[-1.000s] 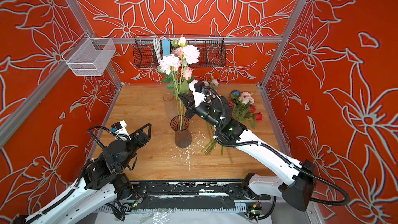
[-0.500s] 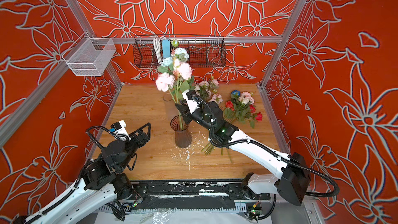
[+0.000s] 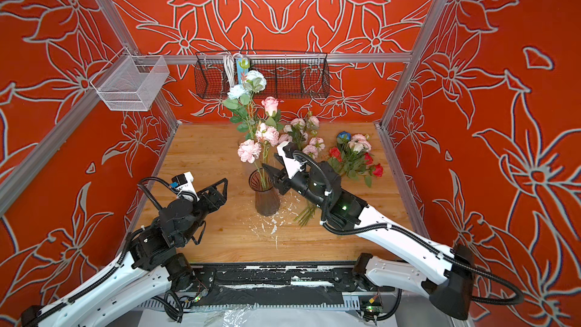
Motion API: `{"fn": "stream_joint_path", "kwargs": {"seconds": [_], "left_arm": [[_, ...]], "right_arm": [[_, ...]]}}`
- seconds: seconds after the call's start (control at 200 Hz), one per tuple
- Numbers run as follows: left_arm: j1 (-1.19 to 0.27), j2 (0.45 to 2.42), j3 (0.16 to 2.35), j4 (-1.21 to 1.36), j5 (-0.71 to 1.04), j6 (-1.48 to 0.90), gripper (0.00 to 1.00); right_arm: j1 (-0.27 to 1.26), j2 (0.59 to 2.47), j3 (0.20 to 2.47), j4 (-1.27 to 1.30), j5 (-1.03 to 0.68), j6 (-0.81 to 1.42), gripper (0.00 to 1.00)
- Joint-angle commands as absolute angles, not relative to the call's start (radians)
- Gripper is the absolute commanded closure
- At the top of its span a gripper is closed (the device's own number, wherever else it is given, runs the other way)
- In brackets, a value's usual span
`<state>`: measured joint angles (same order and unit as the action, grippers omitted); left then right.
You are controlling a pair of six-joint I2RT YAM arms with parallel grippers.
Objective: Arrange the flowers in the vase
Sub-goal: 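Open the right gripper and move it back to grasp more pink flower stems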
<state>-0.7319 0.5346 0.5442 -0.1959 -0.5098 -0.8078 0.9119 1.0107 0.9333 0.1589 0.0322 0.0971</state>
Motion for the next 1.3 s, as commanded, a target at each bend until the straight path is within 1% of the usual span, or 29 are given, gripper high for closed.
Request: {"fn": "stream_joint_path", "kwargs": {"seconds": [0.0,0.05,0.1,0.13,0.23,0.275,0.33,0.415,0.55,0.641,0.731,0.831,0.871,1.001,1.051,1.126,1.141,1.191,1.296], "left_arm": [[-0.726,0.538,0.554,-0.175,-0.539,-0.803,0.15],[-0.723,0.543,0.539,-0.164,-0.558,-0.824,0.15],[-0.719,0.554,0.530,-0.153,-0.564,-0.849,0.15],[-0.717,0.564,0.526,-0.146,-0.566,-0.864,0.15],[-0.711,0.618,0.512,-0.111,-0.556,-0.914,0.15],[-0.709,0.650,0.512,-0.099,-0.540,-0.925,0.15],[-0.705,0.693,0.518,-0.094,-0.521,-0.952,0.15],[-0.698,0.757,0.527,-0.076,-0.470,-0.980,0.15],[-0.687,0.839,0.562,-0.082,-0.399,-0.994,0.15],[-0.677,0.871,0.578,-0.095,-0.371,-0.992,0.14],[-0.664,0.883,0.577,-0.099,-0.347,-1.004,0.14],[-0.658,0.884,0.566,-0.094,-0.339,-1.023,0.14],[-0.657,0.879,0.564,-0.095,-0.338,-1.025,0.14],[-0.654,0.861,0.555,-0.104,-0.343,-1.026,0.14],[-0.653,0.851,0.552,-0.107,-0.347,-1.023,0.14],[-0.651,0.836,0.547,-0.112,-0.353,-1.022,0.14],[-0.651,0.831,0.545,-0.114,-0.355,-1.023,0.14],[-0.650,0.817,0.538,-0.112,-0.358,-1.026,0.14],[-0.646,0.774,0.528,-0.130,-0.363,-1.024,0.14]], "right_arm": [[0.915,0.929,0.875,0.059,0.184,0.127,0.47],[0.899,0.897,0.854,0.001,0.300,0.147,0.48],[0.842,0.879,0.835,-0.057,0.324,0.186,0.50],[0.793,0.874,0.828,-0.092,0.309,0.220,0.50],[0.528,0.917,0.798,-0.185,0.113,0.382,0.52],[0.455,0.986,0.816,-0.228,0.049,0.402,0.52],[0.399,1.090,0.864,-0.291,0.043,0.397,0.50],[0.330,1.260,0.948,-0.349,-0.012,0.371,0.47],[0.268,1.490,1.060,-0.383,-0.053,0.337,0.44],[0.251,1.622,1.147,-0.430,-0.037,0.321,0.44],[0.241,1.744,1.231,-0.469,-0.080,0.287,0.44],[0.242,1.843,1.283,-0.487,-0.096,0.267,0.49],[0.242,1.868,1.303,-0.503,-0.083,0.262,0.52],[0.239,1.890,1.313,-0.497,-0.069,0.262,0.62],[0.239,1.898,1.321,-0.500,-0.068,0.263,0.63],[0.239,1.915,1.334,-0.511,-0.081,0.254,0.68],[0.240,1.918,1.336,-0.510,-0.083,0.252,0.69],[0.239,1.921,1.333,-0.501,-0.089,0.254,0.79],[0.241,1.886,1.316,-0.477,-0.140,0.260,0.90]]}}
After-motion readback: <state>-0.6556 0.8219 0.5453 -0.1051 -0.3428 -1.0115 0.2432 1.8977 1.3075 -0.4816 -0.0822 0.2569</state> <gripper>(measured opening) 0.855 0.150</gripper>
